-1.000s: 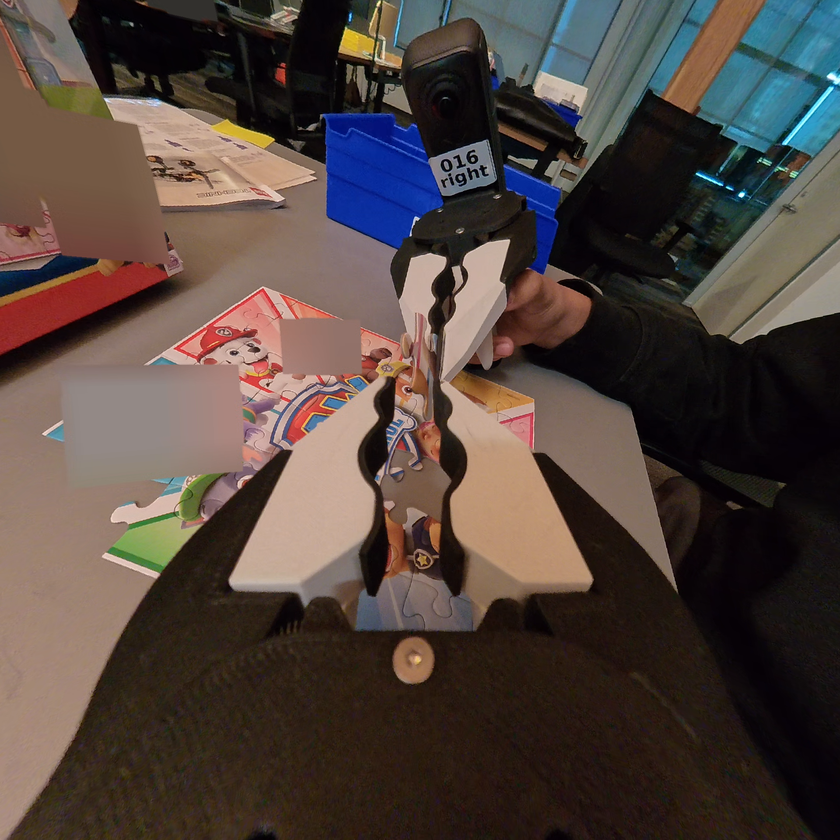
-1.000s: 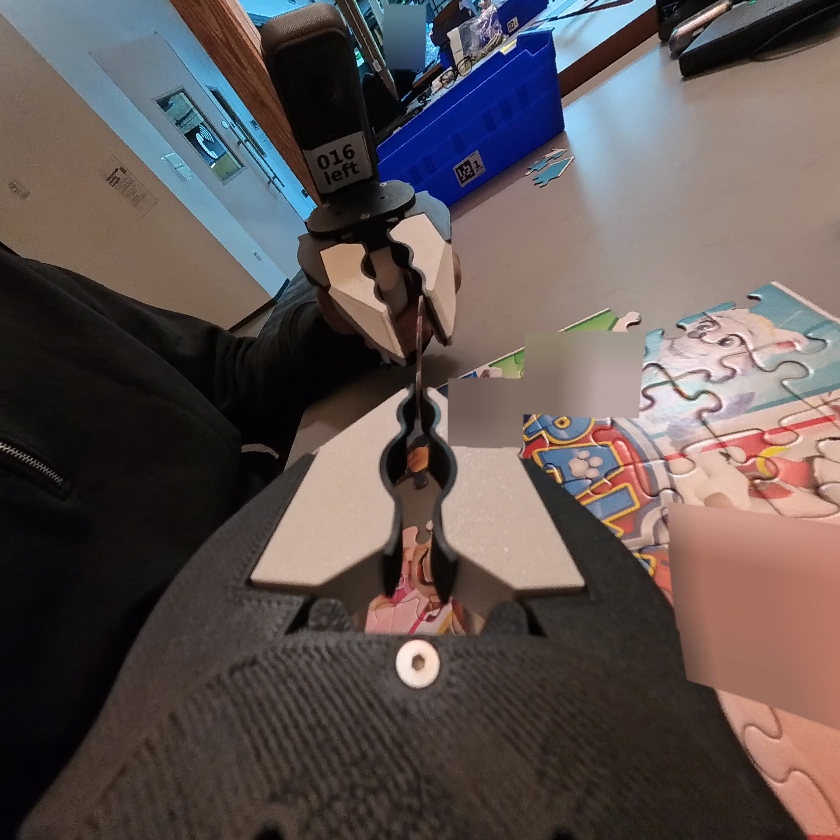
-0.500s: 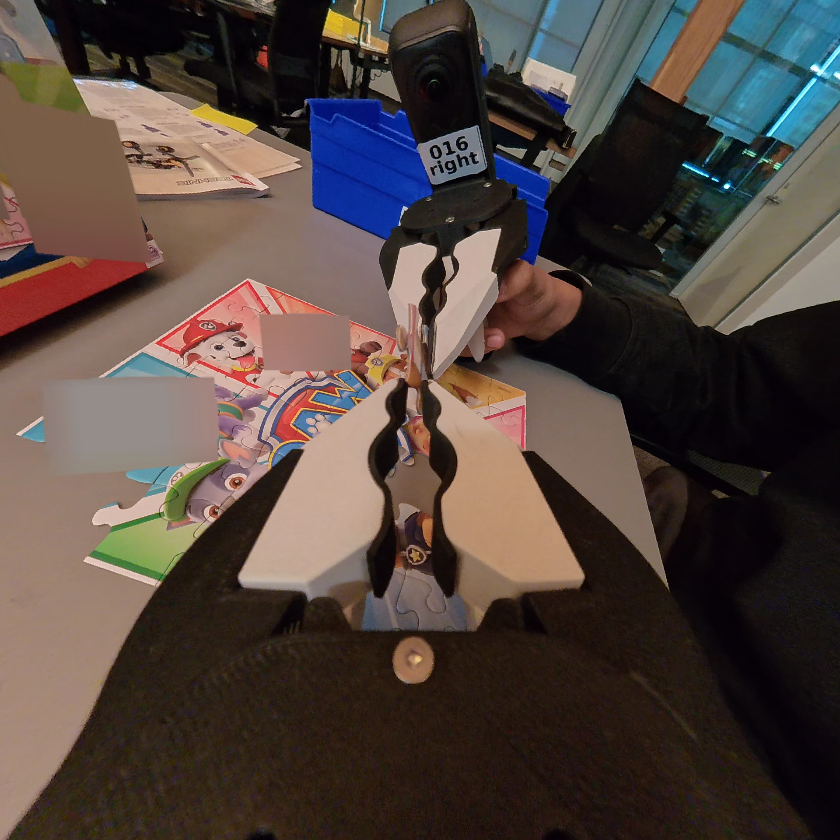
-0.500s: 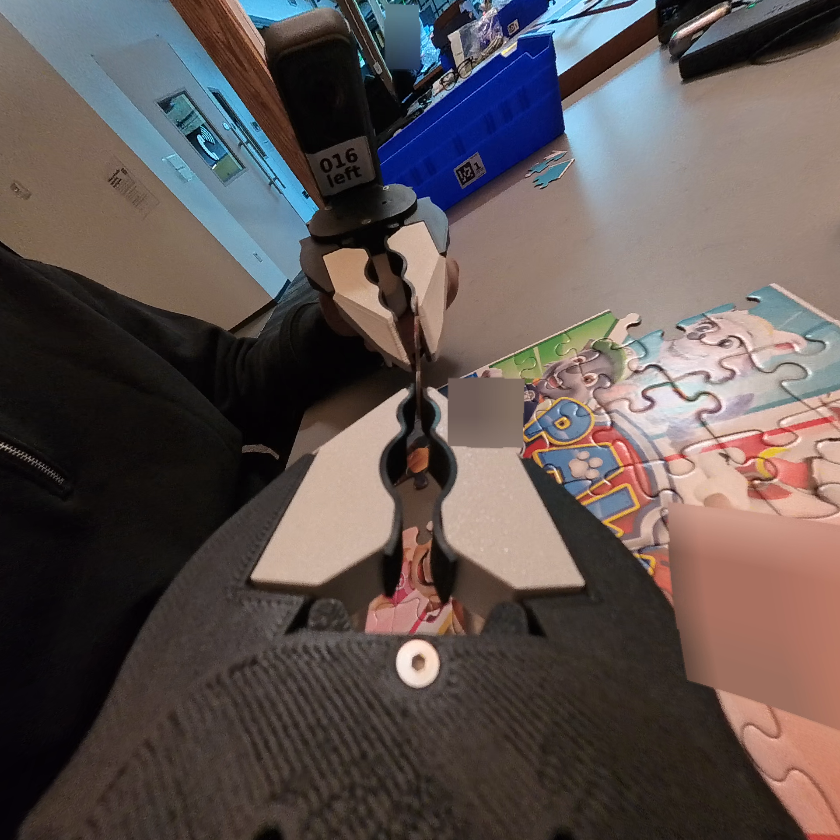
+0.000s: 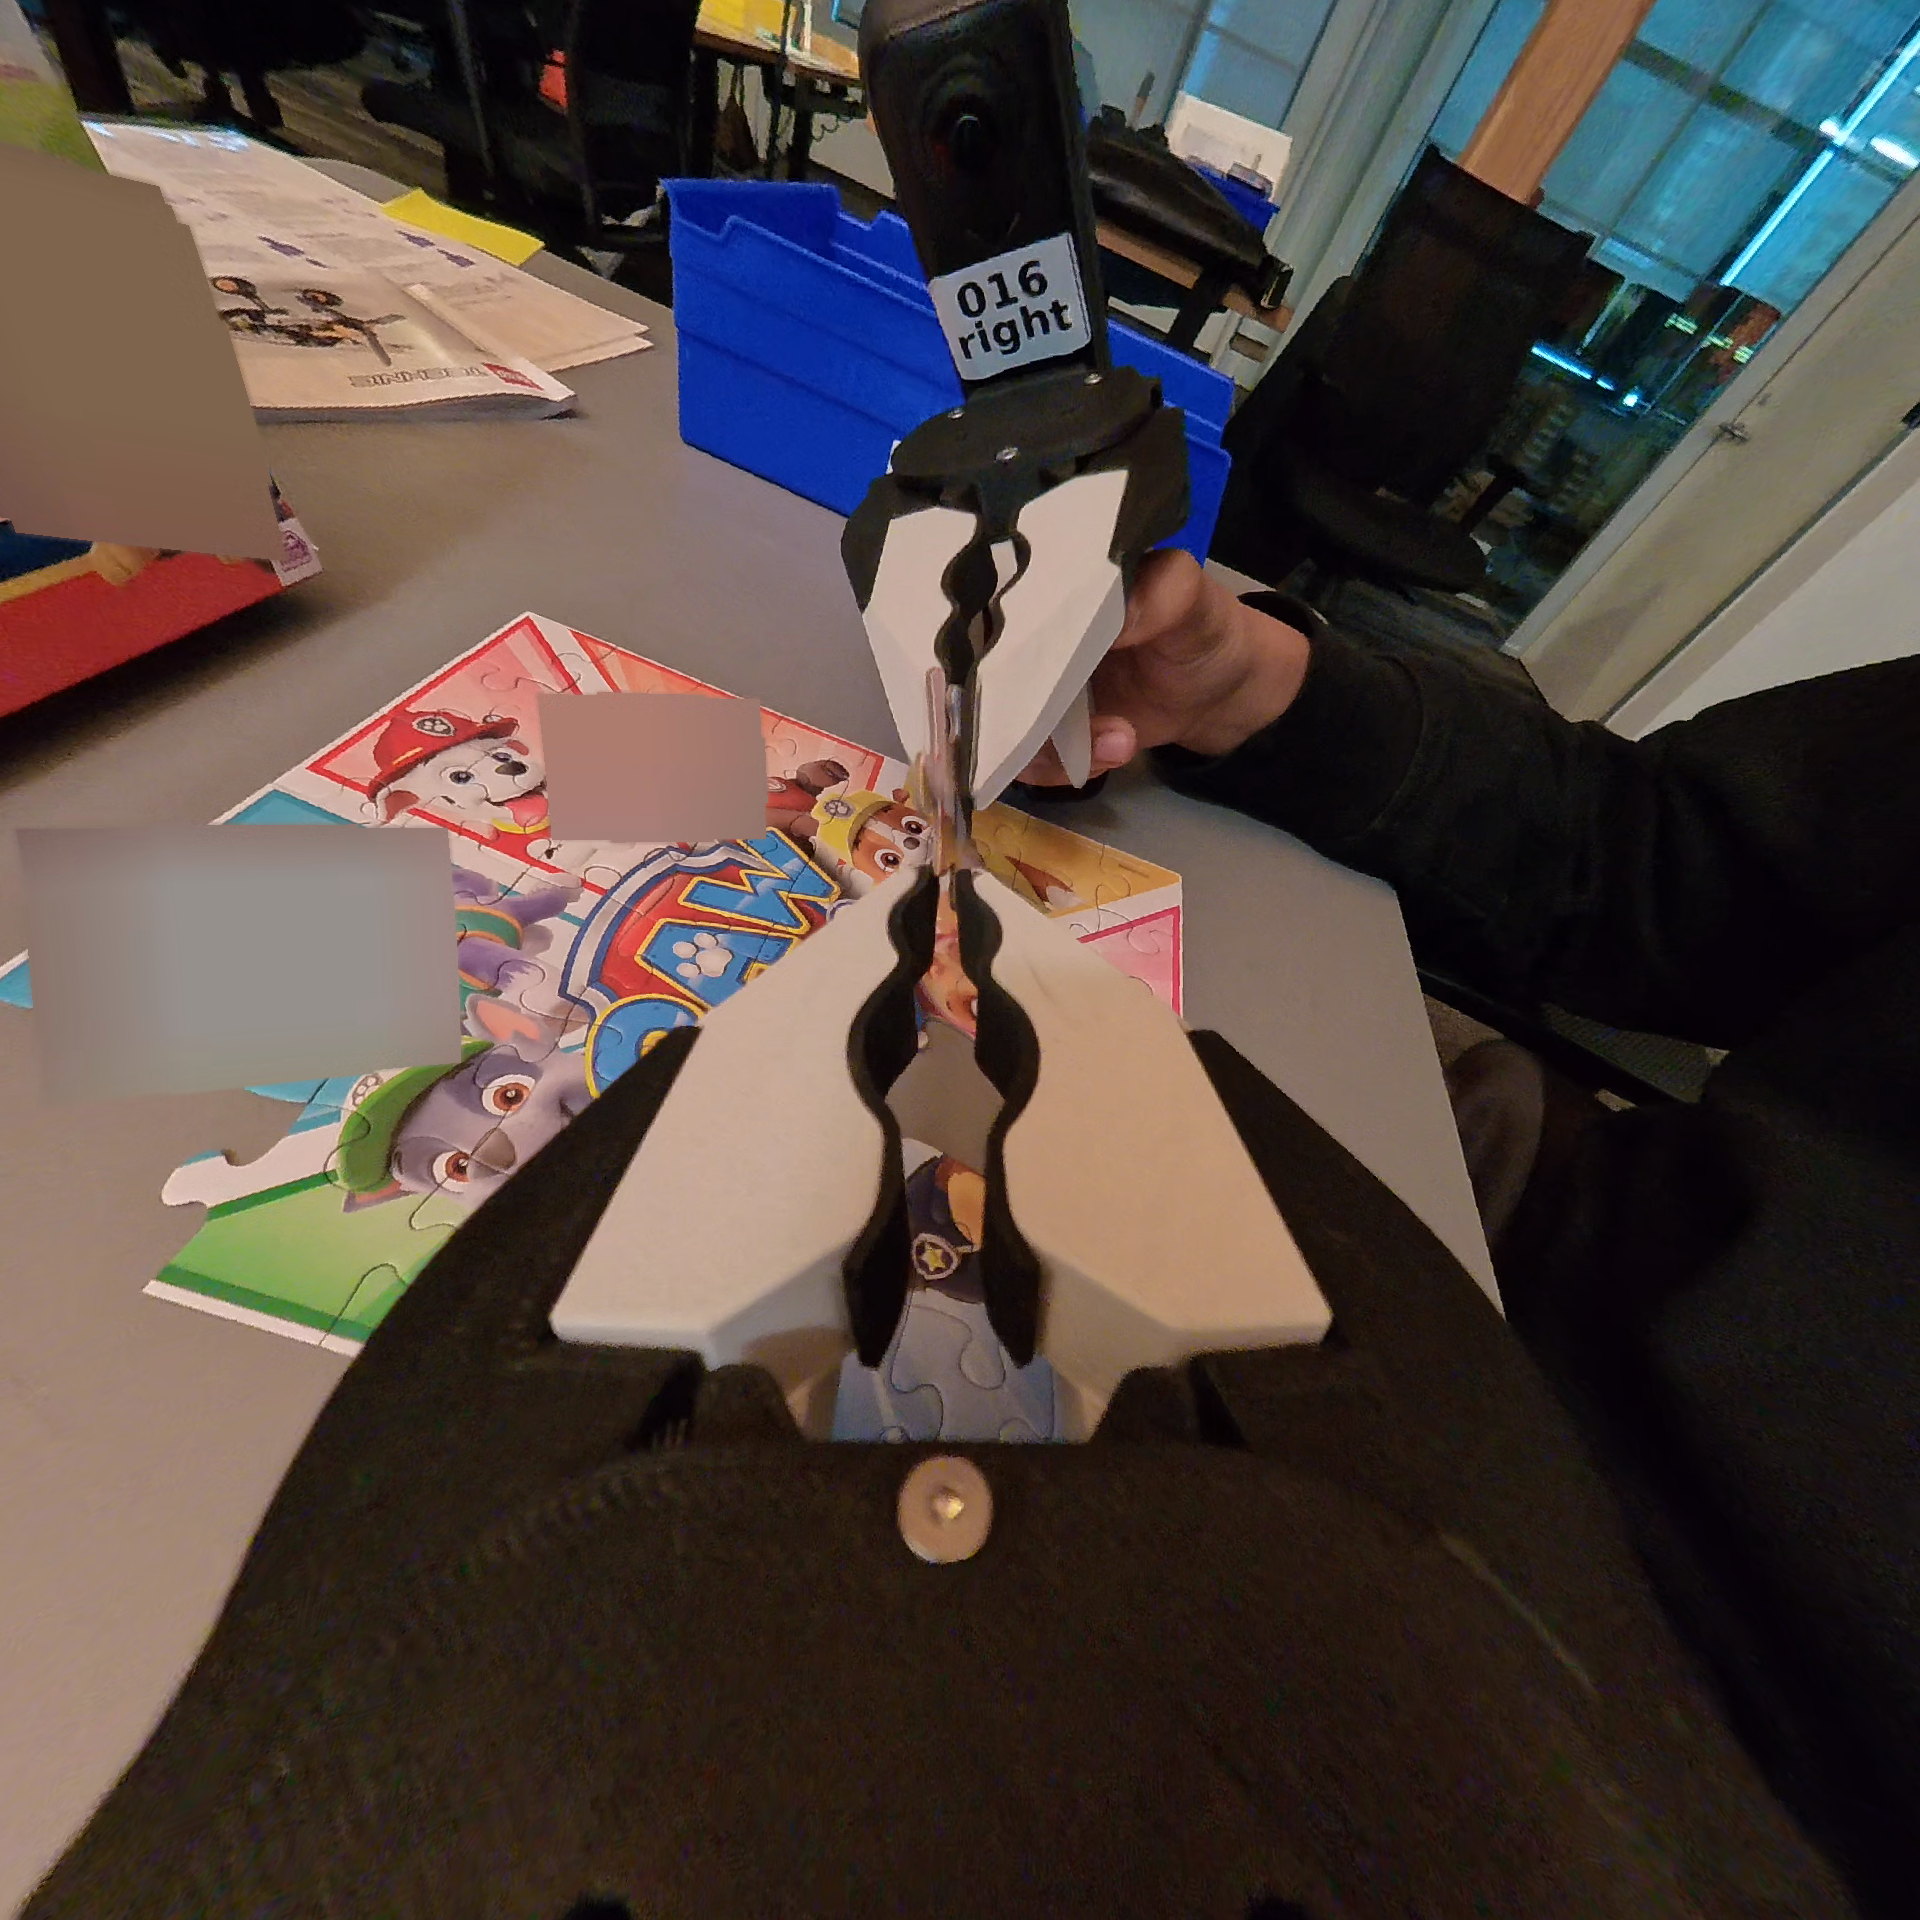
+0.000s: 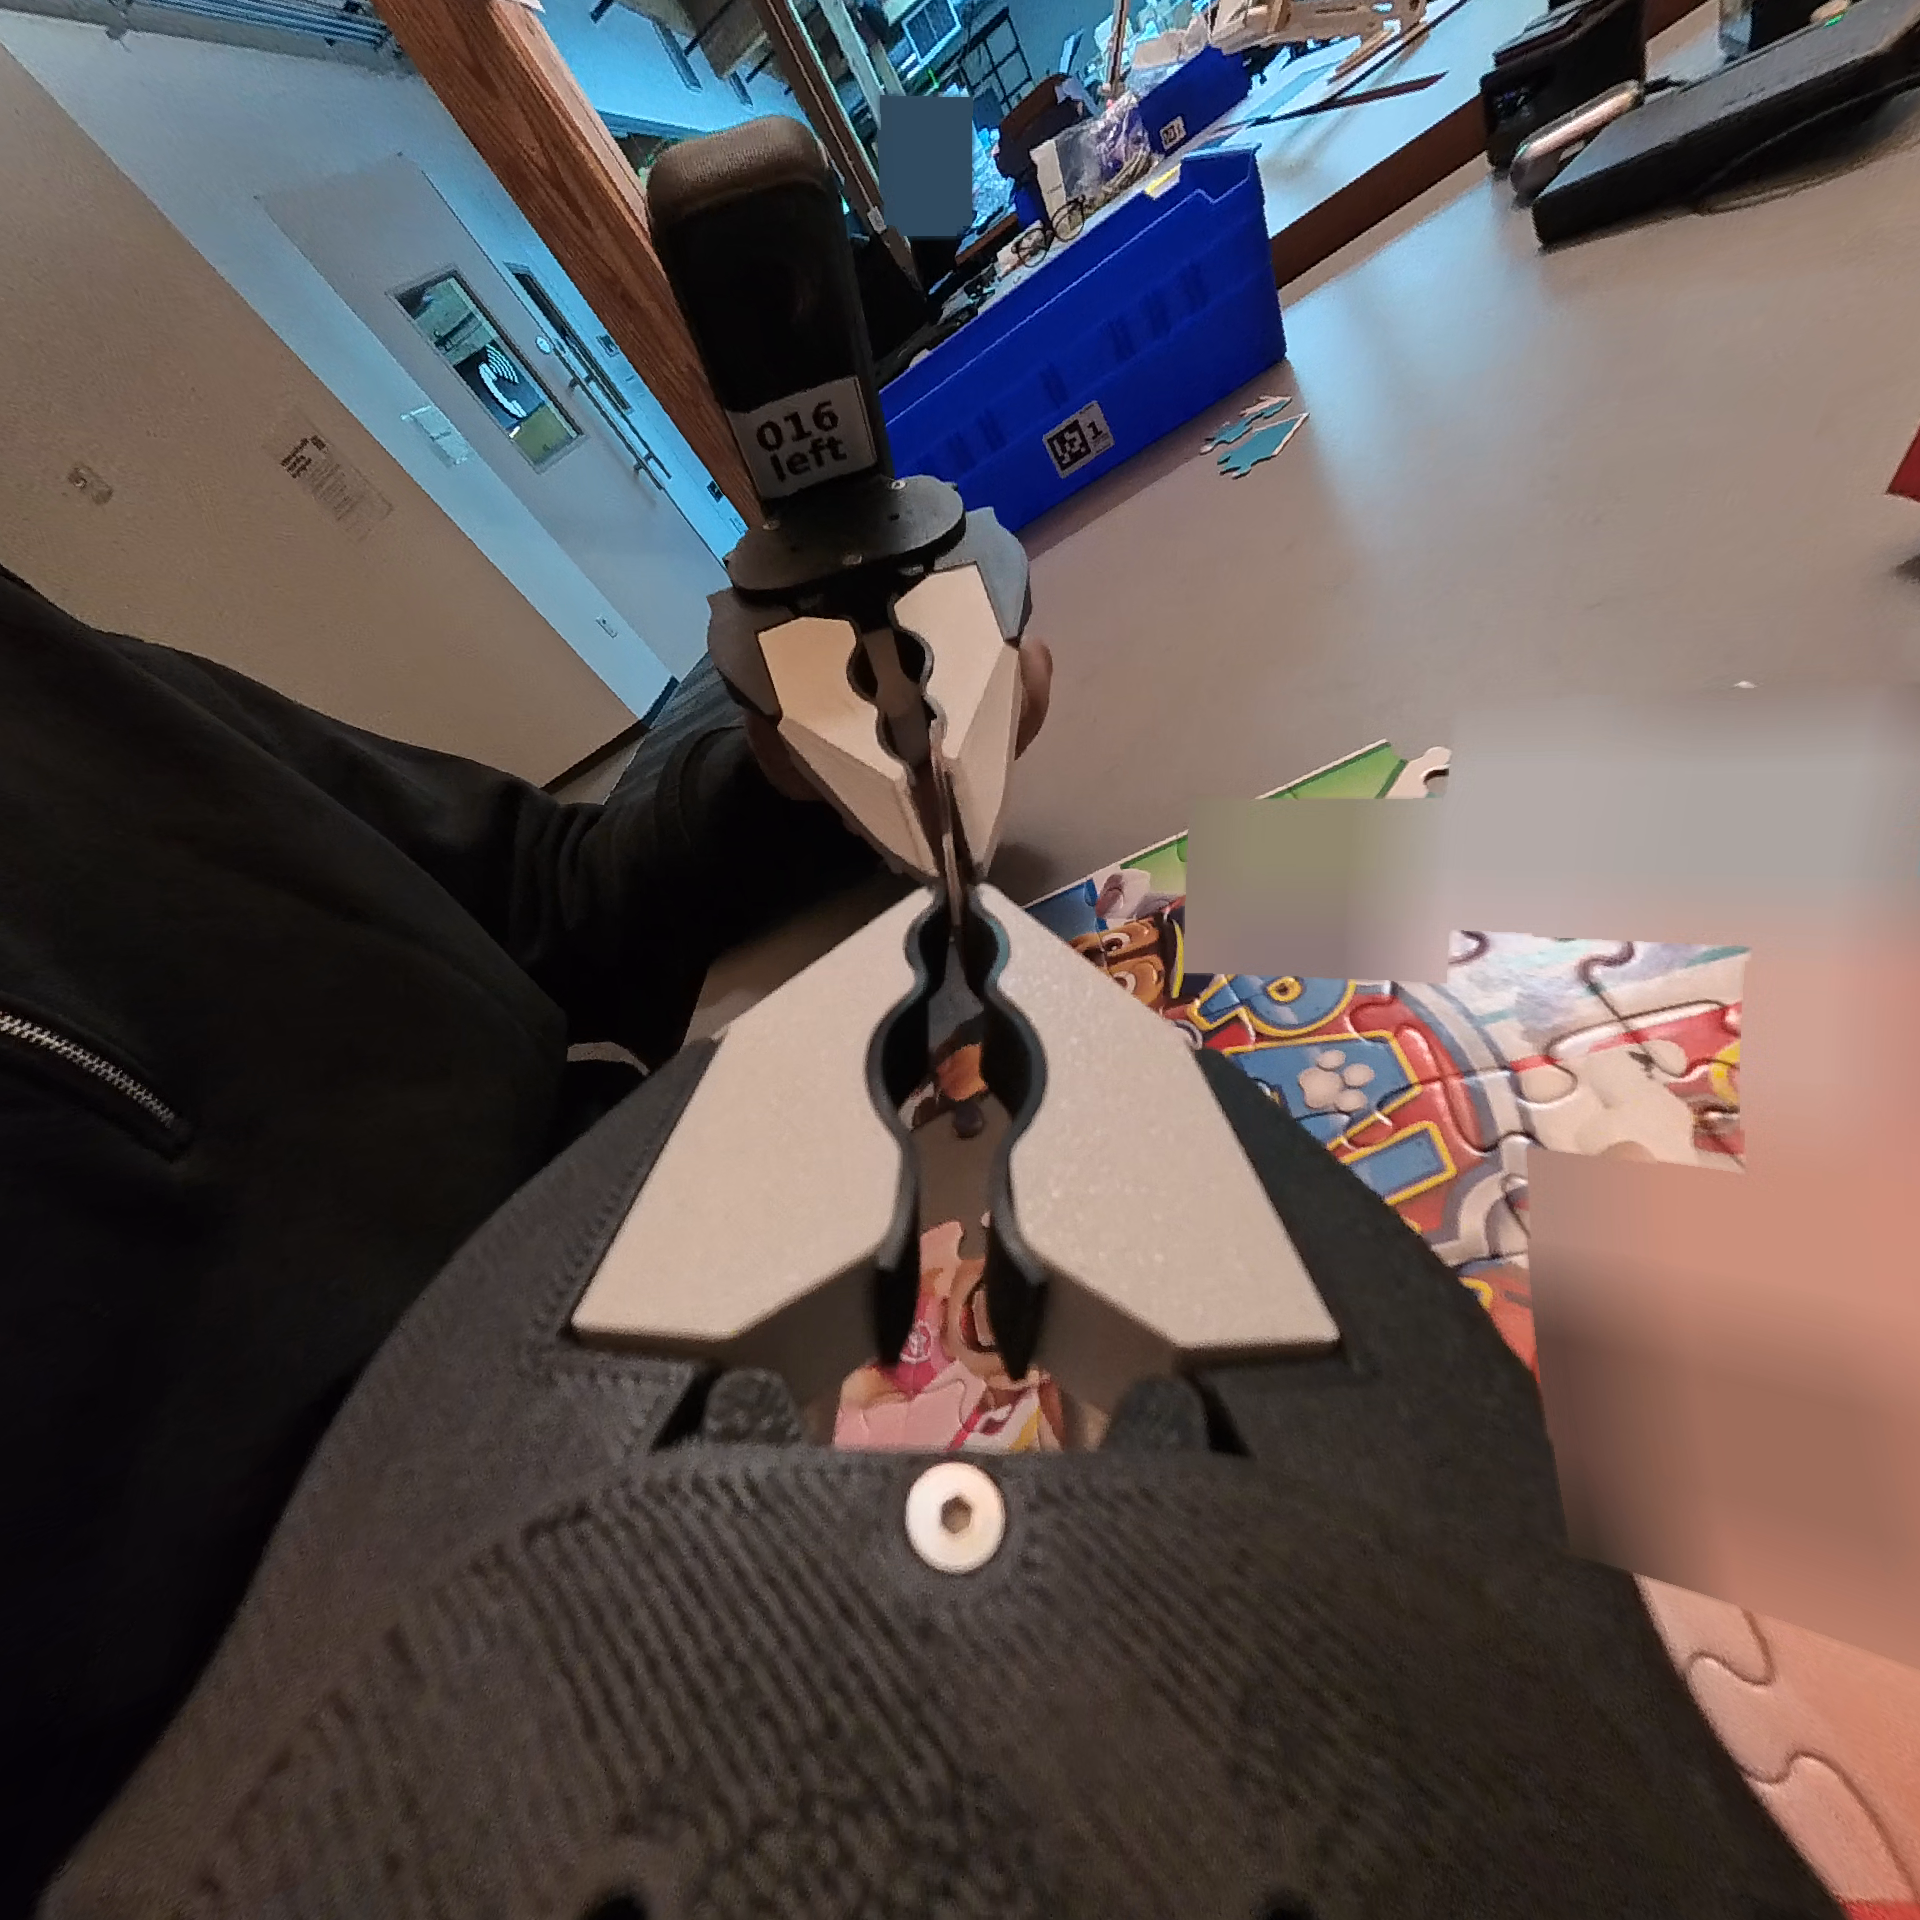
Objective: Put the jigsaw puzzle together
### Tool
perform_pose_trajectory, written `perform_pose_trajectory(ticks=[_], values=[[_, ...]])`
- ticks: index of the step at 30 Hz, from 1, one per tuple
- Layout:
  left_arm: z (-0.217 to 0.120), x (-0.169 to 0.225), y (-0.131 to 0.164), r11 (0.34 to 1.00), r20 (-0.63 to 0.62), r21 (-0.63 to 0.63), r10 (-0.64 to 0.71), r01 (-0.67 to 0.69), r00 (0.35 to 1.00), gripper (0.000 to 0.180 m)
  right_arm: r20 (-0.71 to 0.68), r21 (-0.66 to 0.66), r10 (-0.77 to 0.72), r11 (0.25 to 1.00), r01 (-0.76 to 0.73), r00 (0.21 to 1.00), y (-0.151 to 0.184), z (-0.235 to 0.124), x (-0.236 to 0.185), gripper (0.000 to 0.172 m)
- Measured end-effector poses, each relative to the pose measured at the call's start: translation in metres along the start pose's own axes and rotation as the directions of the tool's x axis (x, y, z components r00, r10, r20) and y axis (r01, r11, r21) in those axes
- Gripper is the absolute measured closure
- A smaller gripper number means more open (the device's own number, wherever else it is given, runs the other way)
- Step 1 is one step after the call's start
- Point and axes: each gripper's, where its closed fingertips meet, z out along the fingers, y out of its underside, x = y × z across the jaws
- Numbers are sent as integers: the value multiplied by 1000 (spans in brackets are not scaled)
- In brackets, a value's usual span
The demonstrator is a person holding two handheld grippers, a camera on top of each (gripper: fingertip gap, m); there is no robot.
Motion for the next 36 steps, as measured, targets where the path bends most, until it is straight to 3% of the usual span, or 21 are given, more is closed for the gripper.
perform_pose_trajectory(ticks=[19,26,30,36], values=[[4,2,8,999,-13,-46,-1,0,1000,173,20,36,8,999,-9,1000,-7,-5,-3,172],[-3,-17,5,999,76,-21,-28,29,997,166,17,0,22,1000,-22,1000,-2,-7,-5,172],[-12,-34,0,998,157,22,-61,58,986,165,20,-82,134,988,-132,991,17,-3,-10,172],[-16,-37,-3,996,168,48,-78,71,983,165,22,-167,375,915,-366,927,57,16,-33,172]])
